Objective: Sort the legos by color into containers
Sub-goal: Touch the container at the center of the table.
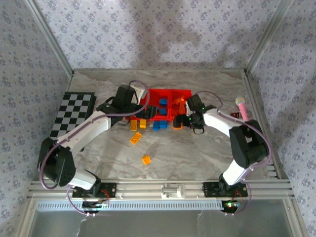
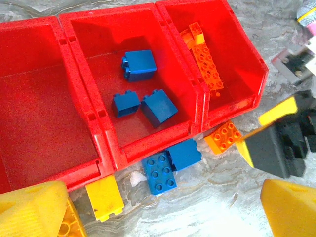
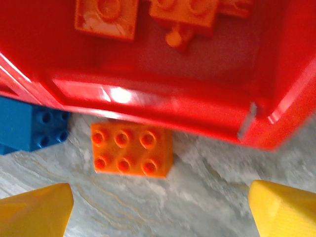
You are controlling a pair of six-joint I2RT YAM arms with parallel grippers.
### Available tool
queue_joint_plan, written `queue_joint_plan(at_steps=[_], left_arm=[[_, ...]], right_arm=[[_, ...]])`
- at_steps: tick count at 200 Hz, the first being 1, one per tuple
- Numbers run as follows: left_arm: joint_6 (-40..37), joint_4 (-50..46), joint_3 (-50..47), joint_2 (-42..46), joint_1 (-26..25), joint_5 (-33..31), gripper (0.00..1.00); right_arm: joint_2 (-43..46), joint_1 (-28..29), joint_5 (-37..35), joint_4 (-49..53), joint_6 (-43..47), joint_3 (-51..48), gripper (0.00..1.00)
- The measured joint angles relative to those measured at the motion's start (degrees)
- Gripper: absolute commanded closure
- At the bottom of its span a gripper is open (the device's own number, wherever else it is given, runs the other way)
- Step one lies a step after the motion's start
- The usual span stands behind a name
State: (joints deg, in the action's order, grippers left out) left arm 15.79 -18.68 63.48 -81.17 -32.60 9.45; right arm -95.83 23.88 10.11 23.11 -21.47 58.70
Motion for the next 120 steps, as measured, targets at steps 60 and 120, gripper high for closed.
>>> queue_joint_plan(at_steps=[60, 120], left_arm=[[2.0, 0.9, -3.9, 3.9, 0.5, -0.1, 0.00], [2.4, 1.0, -5.2, 4.0, 0.5, 0.0, 0.00]], right_arm=[[-7.3, 0.0, 0.2, 0.0, 2.6, 7.6, 0.07], [-8.2, 1.2, -2.0, 1.2, 4.4, 9.5, 0.07]])
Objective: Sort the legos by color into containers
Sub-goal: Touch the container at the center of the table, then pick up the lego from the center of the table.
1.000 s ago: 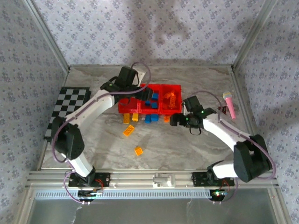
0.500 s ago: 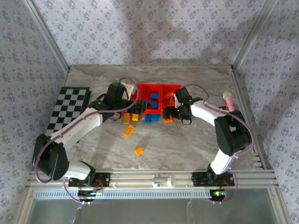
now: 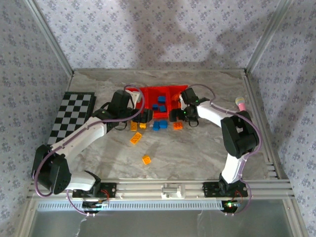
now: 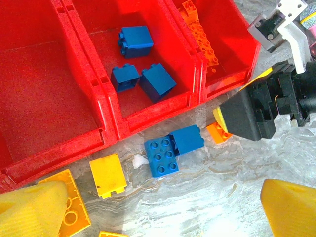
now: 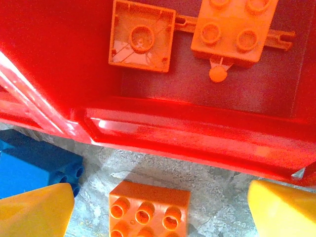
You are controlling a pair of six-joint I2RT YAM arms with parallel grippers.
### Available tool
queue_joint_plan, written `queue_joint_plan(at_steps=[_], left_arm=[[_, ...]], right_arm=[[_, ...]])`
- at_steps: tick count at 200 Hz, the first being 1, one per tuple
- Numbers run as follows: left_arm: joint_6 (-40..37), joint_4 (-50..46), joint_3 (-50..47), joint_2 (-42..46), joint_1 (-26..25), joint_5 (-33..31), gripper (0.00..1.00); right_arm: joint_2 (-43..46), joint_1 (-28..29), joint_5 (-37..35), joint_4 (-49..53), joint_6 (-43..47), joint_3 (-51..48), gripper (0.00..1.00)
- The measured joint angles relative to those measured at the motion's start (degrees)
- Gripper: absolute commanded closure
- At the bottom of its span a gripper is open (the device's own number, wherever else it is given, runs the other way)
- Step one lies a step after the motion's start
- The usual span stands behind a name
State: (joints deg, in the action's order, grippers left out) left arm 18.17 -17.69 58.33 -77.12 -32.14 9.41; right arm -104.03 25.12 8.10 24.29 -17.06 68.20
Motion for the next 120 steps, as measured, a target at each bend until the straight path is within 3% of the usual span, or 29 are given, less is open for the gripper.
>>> queue_joint_plan(at_steps=[61, 120], left_arm=[[0.0, -0.1, 0.0, 0.0, 0.0, 0.0, 0.00], [0.0, -0.1, 0.0, 0.0, 0.0, 0.0, 0.00]], right_arm=[[0.0, 4.6, -7.2, 3.5, 0.6, -0.7, 0.10], [-2.3, 5.4, -10.6, 5.4, 0.2, 1.1, 0.17]])
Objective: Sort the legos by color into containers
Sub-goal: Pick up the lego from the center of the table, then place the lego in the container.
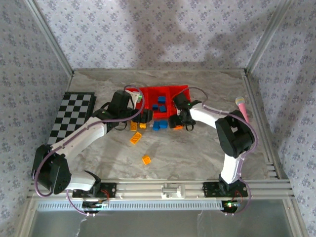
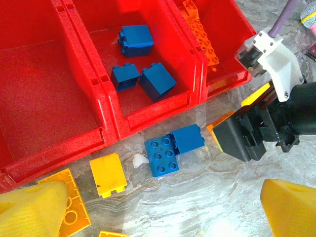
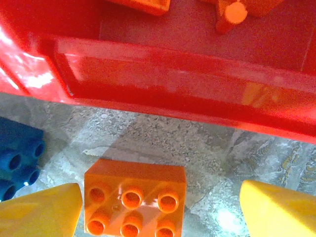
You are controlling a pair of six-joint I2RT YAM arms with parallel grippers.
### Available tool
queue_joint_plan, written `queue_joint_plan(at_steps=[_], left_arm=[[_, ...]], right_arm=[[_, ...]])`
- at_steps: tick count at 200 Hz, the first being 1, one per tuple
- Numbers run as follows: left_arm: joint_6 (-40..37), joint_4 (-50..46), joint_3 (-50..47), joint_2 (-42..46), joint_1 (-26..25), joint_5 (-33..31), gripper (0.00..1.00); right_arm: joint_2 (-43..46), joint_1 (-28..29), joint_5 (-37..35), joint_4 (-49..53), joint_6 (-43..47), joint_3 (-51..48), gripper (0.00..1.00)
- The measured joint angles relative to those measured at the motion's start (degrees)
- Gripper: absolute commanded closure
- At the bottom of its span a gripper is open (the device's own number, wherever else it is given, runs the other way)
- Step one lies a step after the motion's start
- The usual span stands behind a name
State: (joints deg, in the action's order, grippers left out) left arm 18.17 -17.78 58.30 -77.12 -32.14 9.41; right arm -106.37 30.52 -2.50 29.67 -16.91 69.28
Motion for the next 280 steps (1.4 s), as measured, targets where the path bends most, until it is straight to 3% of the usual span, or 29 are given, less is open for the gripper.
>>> queue_joint_plan(at_steps=[43, 158, 201, 241, 280], left_arm=[[0.0, 0.0, 0.0, 0.0, 0.0, 0.0, 0.00], [1.0, 0.1, -1.0, 0.0, 0.0, 0.0, 0.00], [1.5, 0.0, -1.7, 0.0, 0.0, 0.0, 0.00], [1.5, 0.0, -1.8, 0.0, 0.0, 0.0, 0.00], [1.5, 0.0, -1.8, 0.0, -0.1, 0.0, 0.00]], right_arm=[[-1.1, 1.7, -1.4, 0.7, -0.2, 0.4, 0.22], [-1.5, 2.6, -5.4, 2.2, -0.8, 1.1, 0.50], [0.3, 2.8, -5.7, 3.3, -0.3, 1.0, 0.54], [8.0, 2.7, -5.7, 5.8, 0.6, 1.4, 0.55], [11.3, 0.1, -4.1, 6.8, 2.0, 5.5, 0.56]])
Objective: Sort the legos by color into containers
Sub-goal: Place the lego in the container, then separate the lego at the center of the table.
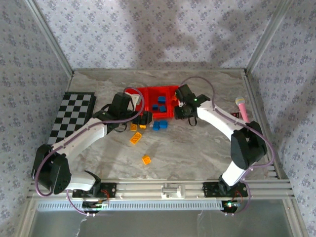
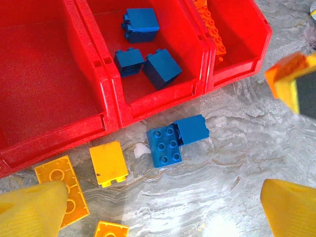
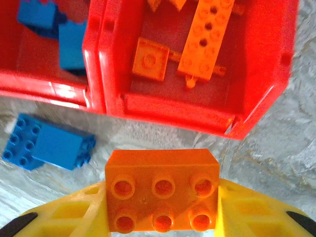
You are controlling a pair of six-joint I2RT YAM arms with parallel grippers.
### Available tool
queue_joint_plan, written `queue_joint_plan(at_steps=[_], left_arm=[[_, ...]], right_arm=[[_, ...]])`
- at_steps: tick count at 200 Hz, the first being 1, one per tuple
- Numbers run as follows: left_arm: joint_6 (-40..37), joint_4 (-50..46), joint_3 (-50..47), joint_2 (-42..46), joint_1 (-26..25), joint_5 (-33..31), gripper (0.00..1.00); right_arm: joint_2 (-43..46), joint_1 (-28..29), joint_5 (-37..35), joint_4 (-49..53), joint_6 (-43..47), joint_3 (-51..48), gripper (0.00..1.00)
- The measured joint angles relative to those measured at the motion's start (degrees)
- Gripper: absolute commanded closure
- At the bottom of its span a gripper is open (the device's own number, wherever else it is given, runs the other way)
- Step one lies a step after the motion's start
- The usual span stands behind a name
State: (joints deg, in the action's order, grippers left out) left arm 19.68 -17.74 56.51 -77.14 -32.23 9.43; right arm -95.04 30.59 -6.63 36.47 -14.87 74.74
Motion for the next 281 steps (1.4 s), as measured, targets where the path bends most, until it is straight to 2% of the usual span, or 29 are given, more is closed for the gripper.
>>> queue_joint_plan(at_steps=[54, 104, 144, 161, 195, 246, 281], left_arm=[[0.1, -0.3, 0.0, 0.0, -4.1, -2.2, 0.00], [-1.0, 0.2, -0.2, -0.6, -10.8, -4.5, 0.00], [-1.7, 2.3, -1.8, -1.2, -12.8, -4.6, 0.00], [-2.7, 3.7, -2.3, -2.0, -14.2, -4.5, 0.00], [-4.0, 6.0, -2.6, -3.0, -16.3, -4.5, 0.00], [-3.9, 5.8, -2.4, -5.5, -16.3, -7.0, 0.00], [-2.9, 2.9, 0.8, -9.5, -16.3, -9.0, 0.02]], right_arm=[[-7.7, -5.6, 3.4, 0.4, 2.1, 10.7, 0.57], [-17.1, -6.5, 5.4, 1.6, 4.0, 19.7, 0.57], [-20.9, -6.8, 6.4, 2.2, 4.3, 22.8, 0.51], [-21.3, -7.0, 6.5, 2.6, 4.3, 22.9, 0.42], [-21.4, -7.1, 6.4, 3.3, 4.2, 22.9, 0.31], [-20.9, -7.3, 6.5, 4.3, 4.2, 22.9, 0.25], [-15.4, -7.4, 6.7, 3.4, 2.8, 18.8, 0.24]])
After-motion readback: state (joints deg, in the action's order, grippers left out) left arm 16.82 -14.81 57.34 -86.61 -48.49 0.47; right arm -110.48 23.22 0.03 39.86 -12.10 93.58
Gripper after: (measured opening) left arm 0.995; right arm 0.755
